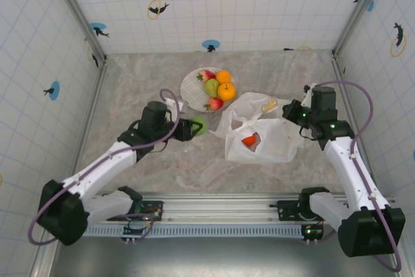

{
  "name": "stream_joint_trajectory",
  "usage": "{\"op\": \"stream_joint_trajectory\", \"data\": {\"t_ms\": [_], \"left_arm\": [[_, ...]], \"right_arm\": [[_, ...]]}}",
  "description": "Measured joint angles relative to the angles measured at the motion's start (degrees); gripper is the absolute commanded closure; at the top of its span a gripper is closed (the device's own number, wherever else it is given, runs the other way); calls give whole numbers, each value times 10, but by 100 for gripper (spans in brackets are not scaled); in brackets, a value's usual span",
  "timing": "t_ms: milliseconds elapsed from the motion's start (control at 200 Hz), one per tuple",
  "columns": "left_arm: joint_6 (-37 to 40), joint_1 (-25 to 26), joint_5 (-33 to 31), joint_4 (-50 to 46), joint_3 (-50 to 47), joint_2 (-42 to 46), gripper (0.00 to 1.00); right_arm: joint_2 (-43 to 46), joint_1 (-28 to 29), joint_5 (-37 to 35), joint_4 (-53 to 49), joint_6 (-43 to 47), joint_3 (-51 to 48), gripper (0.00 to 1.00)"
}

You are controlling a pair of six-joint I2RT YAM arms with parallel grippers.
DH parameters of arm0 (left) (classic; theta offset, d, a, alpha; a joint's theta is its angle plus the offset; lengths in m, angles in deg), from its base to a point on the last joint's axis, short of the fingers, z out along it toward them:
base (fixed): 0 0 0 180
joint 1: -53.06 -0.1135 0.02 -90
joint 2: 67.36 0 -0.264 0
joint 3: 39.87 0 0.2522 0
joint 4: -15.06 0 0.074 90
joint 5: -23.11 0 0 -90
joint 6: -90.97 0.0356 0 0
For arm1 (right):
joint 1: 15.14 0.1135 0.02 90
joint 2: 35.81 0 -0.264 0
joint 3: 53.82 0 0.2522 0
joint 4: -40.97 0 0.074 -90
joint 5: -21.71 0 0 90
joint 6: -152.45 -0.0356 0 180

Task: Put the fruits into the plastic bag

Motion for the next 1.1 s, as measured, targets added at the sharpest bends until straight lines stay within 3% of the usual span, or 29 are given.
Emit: {"op": "stream_joint_trajectory", "data": {"t_ms": [180,430,626,921,1101], "left_arm": [[1,92,36,0,-4,34,47],[15,170,67,18,39,-38,47],[20,177,61,47,58,-84,47],[-1,177,-80,62,62,-108,47],[-5,178,-92,64,18,-84,47]], "right_arm": [[0,7,15,30,-26,-9,100],[0,36,15,35,-40,-9,100],[0,49,13,35,-41,-9,100],[0,49,11,16,-24,-9,100],[4,49,3,12,-25,-9,100]]}}
